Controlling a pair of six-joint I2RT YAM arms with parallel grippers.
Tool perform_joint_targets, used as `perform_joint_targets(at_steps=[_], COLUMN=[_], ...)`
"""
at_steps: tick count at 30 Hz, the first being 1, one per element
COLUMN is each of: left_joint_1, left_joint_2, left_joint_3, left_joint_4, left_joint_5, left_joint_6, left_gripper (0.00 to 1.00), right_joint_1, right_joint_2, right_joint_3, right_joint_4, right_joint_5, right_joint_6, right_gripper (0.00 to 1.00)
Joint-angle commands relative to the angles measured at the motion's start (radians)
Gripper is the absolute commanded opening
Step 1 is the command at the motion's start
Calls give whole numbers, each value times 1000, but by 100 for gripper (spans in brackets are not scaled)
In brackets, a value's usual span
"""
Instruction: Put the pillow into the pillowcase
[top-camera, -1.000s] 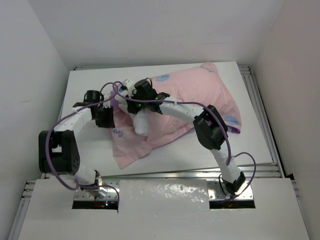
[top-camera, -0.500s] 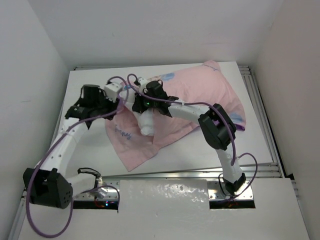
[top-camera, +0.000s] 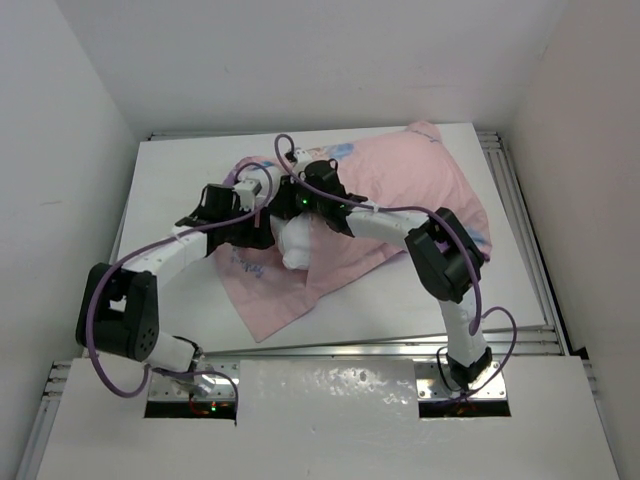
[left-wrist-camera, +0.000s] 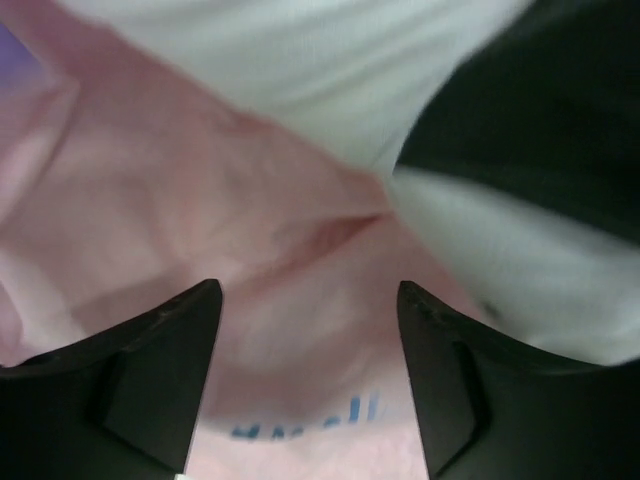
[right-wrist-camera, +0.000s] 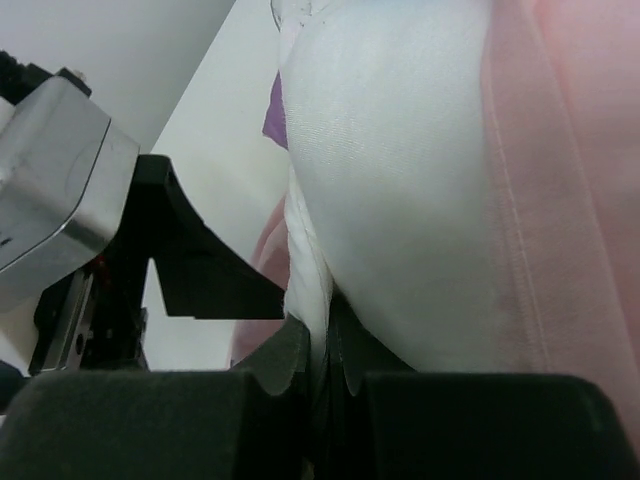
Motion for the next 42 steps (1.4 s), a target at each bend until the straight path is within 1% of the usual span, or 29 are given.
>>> perform_joint_targets(at_steps=[1,5,8,10,11,15,17,18,19,20,21,22,23,24,25,27,29,32,33,35,36,37,41,42], left_joint_1=[-19,-36,-71,-91,-96,-107,-116,-128,-133,-137,-141,-141,-141,-139,-141,-139,-136,-133,-134,-131,-124,-113,29,40], left_joint_2=[27,146,199,208,210,248,278,313,334,355,375,412,426,435,432,403,293,210,175,154,138,127,85,75], left_joint_3=[28,20,16,13,13,39,57,77,86,94,102,118,126,134,134,126,102,80,77,91,112,115,114,112], left_joint_4=[145,188,240,289,316,366,360,352,344,329,321,312,286,275,268,263,263,274,278,263,214,187,127,111], left_joint_5=[-12,-58,-68,-67,-70,-81,-88,-125,-145,-165,-197,-203,-202,-197,-193,-187,-197,-225,-226,-219,-216,-208,-141,-136], left_joint_6=[-26,-9,-5,-23,-31,-70,-74,-80,-81,-83,-84,-84,-83,-81,-80,-66,-39,14,56,63,75,83,159,184], left_gripper=[69,70,71,73,78,78,71,63,54,34,25,19,8,3,0,0,0,0,0,0,0,0,0,0], right_joint_1=[-6,-6,-6,-6,-6,-5,-5,-5,-5,-5,-6,-6,-6,-6,-6,-13,-23,-31,-31,-31,-31,-31,-31,-31], right_joint_2=[-62,-52,-59,-62,-63,-68,-66,-66,-68,-71,-74,-78,-91,-98,-106,-123,-131,-143,-144,-152,-157,-166,-171,-169], right_joint_3=[52,67,69,75,79,79,84,84,83,76,73,61,53,46,32,18,4,-13,-13,-17,-20,-22,-3,1], right_joint_4=[109,121,120,103,84,70,61,60,60,63,63,61,64,63,63,64,61,67,67,69,70,66,32,20], right_joint_5=[-4,-2,13,19,22,28,25,25,25,25,25,25,30,31,31,31,27,21,16,14,16,17,7,5], right_joint_6=[90,112,121,112,107,95,90,89,89,87,87,84,78,75,72,66,66,67,64,61,60,50,26,24], right_gripper=[0,0,0,0,0,0,0,0,0,0,0,0,0,0,0,0,0,0,0,0,0,0,0,0])
